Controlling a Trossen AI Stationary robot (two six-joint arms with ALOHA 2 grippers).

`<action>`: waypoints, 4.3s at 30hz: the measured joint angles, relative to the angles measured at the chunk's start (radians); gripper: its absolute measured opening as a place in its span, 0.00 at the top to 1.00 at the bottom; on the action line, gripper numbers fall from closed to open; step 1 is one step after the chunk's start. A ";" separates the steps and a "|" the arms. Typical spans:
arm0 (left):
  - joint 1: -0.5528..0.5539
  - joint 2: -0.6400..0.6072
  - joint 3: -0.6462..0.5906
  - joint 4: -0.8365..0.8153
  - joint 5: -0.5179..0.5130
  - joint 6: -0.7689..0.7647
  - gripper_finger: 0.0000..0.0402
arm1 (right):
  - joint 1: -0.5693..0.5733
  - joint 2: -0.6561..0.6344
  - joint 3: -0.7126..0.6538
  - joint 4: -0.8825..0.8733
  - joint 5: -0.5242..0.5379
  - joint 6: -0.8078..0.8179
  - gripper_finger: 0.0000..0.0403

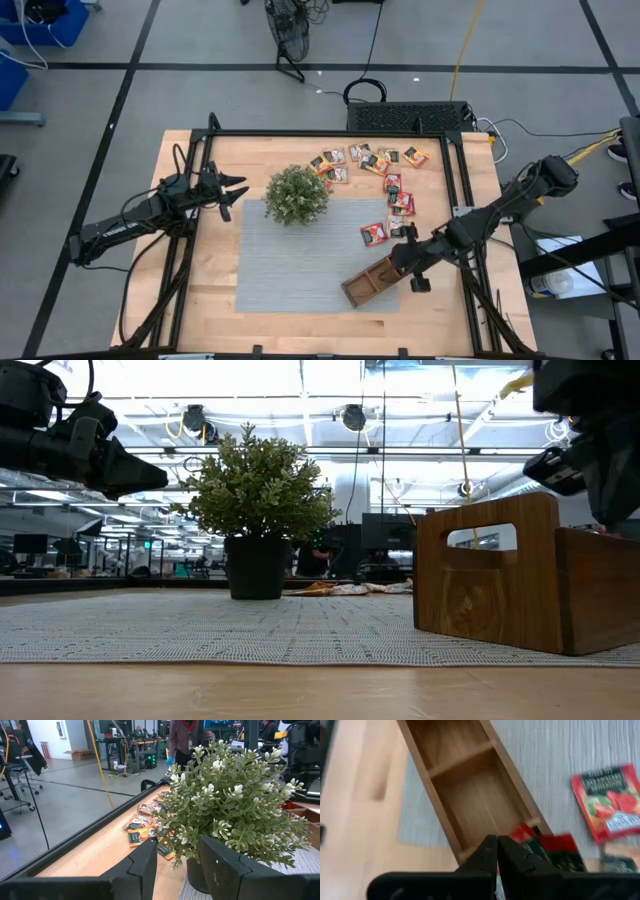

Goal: Pick & Place Tea
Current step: Put the strawberry tea sachet into the brown organizer

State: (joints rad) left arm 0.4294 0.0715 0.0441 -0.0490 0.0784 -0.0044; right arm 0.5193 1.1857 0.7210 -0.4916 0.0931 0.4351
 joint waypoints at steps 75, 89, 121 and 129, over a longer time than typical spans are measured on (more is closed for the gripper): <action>0.000 0.000 0.000 0.000 0.000 0.000 0.63 | 0.045 0.271 0.118 -0.137 0.067 0.127 1.00; 0.000 0.000 0.000 0.000 0.000 0.000 0.63 | 0.045 0.208 0.152 -0.102 0.062 0.101 1.00; 0.000 0.000 0.000 0.000 0.000 0.000 0.63 | 0.047 0.043 0.152 0.002 0.185 -0.063 0.92; 0.000 0.000 0.000 0.000 0.000 0.000 0.63 | 0.047 0.036 0.152 -0.120 0.088 0.030 0.69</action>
State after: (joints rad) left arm 0.4297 0.0719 0.0438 -0.0490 0.0784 -0.0044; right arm 0.5667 1.2221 0.8730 -0.6111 0.1810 0.4649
